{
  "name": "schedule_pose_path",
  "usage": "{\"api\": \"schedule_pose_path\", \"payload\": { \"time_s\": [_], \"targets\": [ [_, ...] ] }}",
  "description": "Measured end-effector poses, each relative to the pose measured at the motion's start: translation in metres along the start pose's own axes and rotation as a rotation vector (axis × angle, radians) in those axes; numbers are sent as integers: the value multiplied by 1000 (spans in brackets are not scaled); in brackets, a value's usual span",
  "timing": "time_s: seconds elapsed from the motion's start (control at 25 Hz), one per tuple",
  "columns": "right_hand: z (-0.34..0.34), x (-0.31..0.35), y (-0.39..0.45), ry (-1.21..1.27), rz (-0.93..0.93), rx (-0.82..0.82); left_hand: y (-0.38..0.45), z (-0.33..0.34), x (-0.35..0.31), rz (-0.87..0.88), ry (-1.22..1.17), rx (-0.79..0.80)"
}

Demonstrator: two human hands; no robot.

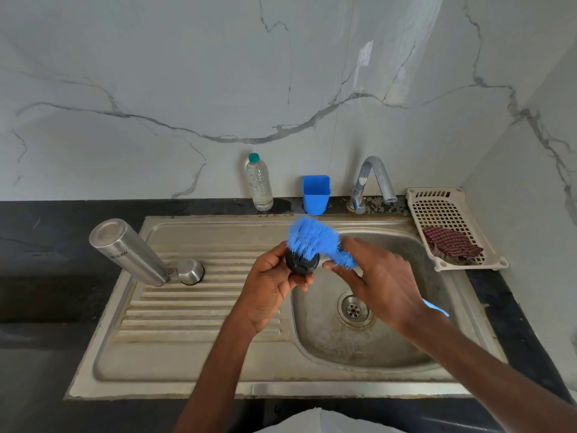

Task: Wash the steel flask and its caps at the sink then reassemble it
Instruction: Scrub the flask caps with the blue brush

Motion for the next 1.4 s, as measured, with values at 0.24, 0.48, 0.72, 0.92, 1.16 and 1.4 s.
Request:
{"api": "schedule_pose_path", "payload": {
  "time_s": [0.24, 0.48, 0.72, 0.92, 1.16, 1.4],
  "targets": [
    [-1, 5, 2, 20, 75, -105, 4, 4, 1, -39, -106, -20],
    [-2, -3, -2, -59, 91, -76, 3, -2, -1, -35, -120, -94],
    [19, 23, -1, 275, 146, 37, 5, 18, -1, -161, -422, -76],
    [29, 16, -5, -26, 4, 34, 4, 27, -8, -271, -352, -179],
    [37, 30, -11, 131, 281, 7, 6, 23, -4, -205, -136, -379],
    [15, 44, 11, -59, 207, 60, -2, -4, -3, 260, 860, -247]
  ]
}}
Point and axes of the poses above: each hand's wrist, its own y-axis towards the middle knuckle, its own z-axis out of the palm, x = y × z, the point moved 2 cm from there along y, towards the middle knuckle, and after that the axes turned 9 degrees about y, right-handed, at the moved point
